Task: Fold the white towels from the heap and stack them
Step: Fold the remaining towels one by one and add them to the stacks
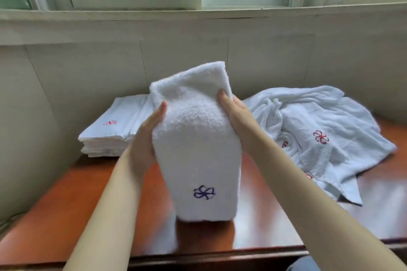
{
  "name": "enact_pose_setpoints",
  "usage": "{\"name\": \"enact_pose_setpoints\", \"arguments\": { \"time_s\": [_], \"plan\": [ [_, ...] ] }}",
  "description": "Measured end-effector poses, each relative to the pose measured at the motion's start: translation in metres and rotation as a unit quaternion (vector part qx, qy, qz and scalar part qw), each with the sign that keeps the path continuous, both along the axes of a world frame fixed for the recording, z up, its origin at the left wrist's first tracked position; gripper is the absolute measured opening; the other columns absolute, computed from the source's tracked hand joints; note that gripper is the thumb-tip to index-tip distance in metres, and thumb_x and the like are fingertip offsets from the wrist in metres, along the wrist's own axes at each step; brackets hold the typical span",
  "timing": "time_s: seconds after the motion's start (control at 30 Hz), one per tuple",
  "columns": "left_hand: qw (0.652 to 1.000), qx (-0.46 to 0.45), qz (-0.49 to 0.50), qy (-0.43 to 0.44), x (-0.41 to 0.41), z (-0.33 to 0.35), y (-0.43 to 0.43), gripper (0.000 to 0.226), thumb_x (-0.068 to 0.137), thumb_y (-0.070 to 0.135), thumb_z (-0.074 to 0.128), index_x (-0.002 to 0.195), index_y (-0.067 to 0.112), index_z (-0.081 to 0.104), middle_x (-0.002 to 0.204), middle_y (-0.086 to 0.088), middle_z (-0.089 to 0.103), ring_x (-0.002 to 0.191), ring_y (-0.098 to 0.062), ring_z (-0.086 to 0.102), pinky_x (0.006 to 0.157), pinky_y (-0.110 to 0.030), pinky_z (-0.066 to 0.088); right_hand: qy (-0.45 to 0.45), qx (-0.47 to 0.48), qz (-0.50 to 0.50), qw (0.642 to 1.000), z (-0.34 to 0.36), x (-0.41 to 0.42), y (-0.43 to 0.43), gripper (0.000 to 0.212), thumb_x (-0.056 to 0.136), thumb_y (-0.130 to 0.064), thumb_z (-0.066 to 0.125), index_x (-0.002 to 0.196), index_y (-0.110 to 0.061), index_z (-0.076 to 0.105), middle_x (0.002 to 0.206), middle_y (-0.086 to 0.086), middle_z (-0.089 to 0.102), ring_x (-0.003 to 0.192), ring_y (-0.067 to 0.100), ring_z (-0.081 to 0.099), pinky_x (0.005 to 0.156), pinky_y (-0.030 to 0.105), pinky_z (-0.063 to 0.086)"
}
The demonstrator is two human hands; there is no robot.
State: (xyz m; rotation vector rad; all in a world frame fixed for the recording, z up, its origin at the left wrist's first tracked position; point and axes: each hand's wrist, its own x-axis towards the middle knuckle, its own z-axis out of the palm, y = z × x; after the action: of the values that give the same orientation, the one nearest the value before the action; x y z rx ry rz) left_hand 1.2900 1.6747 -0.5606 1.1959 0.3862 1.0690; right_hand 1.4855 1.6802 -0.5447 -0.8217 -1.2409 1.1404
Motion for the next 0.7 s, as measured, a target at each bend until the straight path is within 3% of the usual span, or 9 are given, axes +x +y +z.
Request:
{"name": "enact_pose_setpoints", "arguments": {
  "time_s": [0.13, 0.27, 0.37, 0.47, 0.53, 0.7],
  "plan": [
    [0.976, 0.072, 0.191, 0.070, 0.003, 0.053, 0.007, 0.031, 0.093, 0.035, 0.056, 0.111, 0.013, 0.068, 0.100, -0.007, 0.073, 0.089, -0.022, 0.071, 0.068, -0.030, 0.056, -0.009, 0.051, -0.023, 0.998, 0.044, -0.001, -0.001, 0.023, 0.100, -0.035, 0.046, 0.096, -0.020, 0.064, 0.073, -0.006, 0.069, 0.063, 0.008, 0.066, 0.056, 0.023, 0.053],
    [0.962, 0.106, 0.236, 0.086, 0.008, 0.073, 0.017, 0.018, 0.095, 0.027, 0.058, 0.107, 0.017, 0.067, 0.101, -0.001, 0.074, 0.093, -0.018, 0.071, 0.071, -0.026, 0.057, -0.042, 0.075, -0.069, 0.994, 0.059, 0.008, 0.002, 0.030, 0.097, -0.030, 0.053, 0.102, -0.002, 0.061, 0.083, 0.008, 0.063, 0.068, 0.018, 0.061, 0.062, 0.030, 0.051],
    [0.934, 0.096, 0.311, 0.148, 0.011, 0.051, 0.026, 0.019, 0.094, 0.026, 0.060, 0.108, 0.014, 0.066, 0.094, 0.005, 0.074, 0.086, -0.012, 0.071, 0.068, -0.023, 0.057, -0.100, 0.031, -0.080, 0.991, 0.038, 0.018, 0.010, 0.022, 0.093, -0.027, 0.061, 0.091, -0.005, 0.060, 0.078, 0.007, 0.061, 0.061, 0.016, 0.059, 0.056, 0.027, 0.050],
    [0.915, 0.053, 0.336, 0.216, 0.019, 0.011, 0.028, 0.023, 0.096, 0.022, 0.057, 0.114, 0.007, 0.061, 0.097, -0.002, 0.070, 0.075, -0.008, 0.068, 0.061, -0.020, 0.055, -0.128, -0.057, -0.064, 0.988, -0.002, 0.021, 0.015, 0.013, 0.094, -0.018, 0.059, 0.089, -0.006, 0.058, 0.082, 0.011, 0.060, 0.063, 0.018, 0.060, 0.056, 0.030, 0.053],
    [0.905, 0.024, 0.345, 0.249, 0.024, -0.010, 0.025, 0.022, 0.097, 0.019, 0.055, 0.115, 0.007, 0.058, 0.107, -0.009, 0.067, 0.080, -0.012, 0.065, 0.064, -0.020, 0.053, -0.132, -0.094, -0.075, 0.984, -0.026, 0.021, 0.017, 0.014, 0.094, -0.013, 0.057, 0.098, 0.000, 0.060, 0.087, 0.014, 0.061, 0.072, 0.023, 0.061, 0.067, 0.039, 0.055],
    [0.928, 0.019, 0.321, 0.188, 0.025, -0.021, 0.020, 0.021, 0.097, 0.014, 0.054, 0.117, 0.007, 0.057, 0.101, -0.006, 0.068, 0.078, -0.009, 0.067, 0.063, -0.017, 0.055, -0.107, -0.084, -0.071, 0.988, -0.044, 0.027, 0.020, 0.007, 0.094, -0.013, 0.058, 0.090, -0.008, 0.062, 0.081, 0.006, 0.069, 0.071, 0.018, 0.067, 0.071, 0.036, 0.056]
  ]
}}
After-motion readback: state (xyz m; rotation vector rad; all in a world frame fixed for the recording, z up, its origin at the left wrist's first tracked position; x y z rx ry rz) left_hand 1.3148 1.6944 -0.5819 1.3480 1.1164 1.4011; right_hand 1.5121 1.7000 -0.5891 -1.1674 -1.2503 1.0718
